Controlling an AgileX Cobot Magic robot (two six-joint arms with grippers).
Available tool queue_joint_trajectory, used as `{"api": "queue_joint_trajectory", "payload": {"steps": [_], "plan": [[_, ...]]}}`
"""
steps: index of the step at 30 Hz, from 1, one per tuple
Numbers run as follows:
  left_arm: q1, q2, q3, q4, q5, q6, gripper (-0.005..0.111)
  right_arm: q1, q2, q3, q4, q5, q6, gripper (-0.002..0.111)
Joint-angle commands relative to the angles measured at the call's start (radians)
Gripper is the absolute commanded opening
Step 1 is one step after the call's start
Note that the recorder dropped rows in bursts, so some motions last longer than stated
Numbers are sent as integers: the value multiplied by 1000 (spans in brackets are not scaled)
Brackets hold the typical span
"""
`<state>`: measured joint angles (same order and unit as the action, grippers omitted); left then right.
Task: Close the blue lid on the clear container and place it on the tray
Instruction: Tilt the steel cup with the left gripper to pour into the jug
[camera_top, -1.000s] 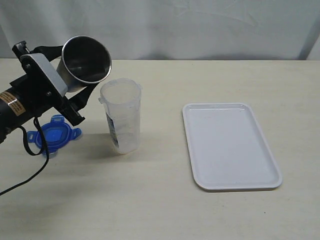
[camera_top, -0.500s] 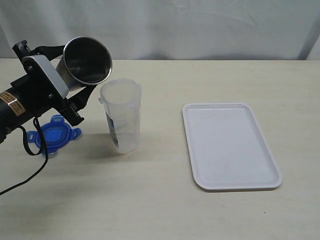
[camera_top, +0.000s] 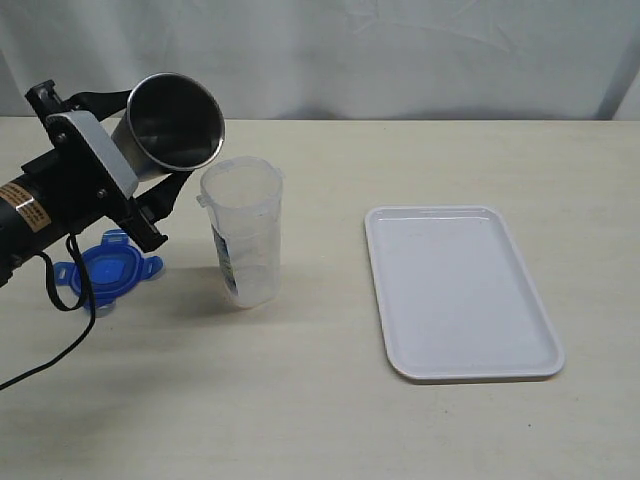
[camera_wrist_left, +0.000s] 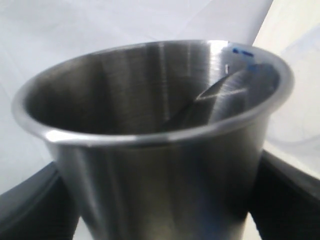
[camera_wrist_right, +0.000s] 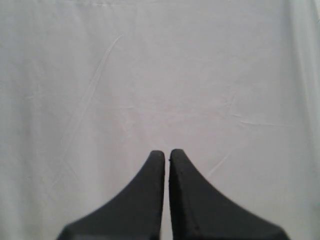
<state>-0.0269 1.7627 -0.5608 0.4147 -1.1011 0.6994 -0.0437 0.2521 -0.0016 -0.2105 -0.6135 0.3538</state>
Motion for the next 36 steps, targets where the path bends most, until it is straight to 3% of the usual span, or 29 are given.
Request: {"api": "queue_joint_trajectory", "payload": {"steps": [1,13,18,36], "plan": [[-8,-18,-13,-9,-63,3,0,0,4,2,-7,6,2,4],[-10,-18,-13,-9,-85,3,0,0,4,2,-7,6,2,4],[-62,-18,-34,-99,-43,50,0,0,4,2,-7,6,2,4],[-62,-18,-41,-98,-8,56,0,0,4,2,-7,8,2,4]]}}
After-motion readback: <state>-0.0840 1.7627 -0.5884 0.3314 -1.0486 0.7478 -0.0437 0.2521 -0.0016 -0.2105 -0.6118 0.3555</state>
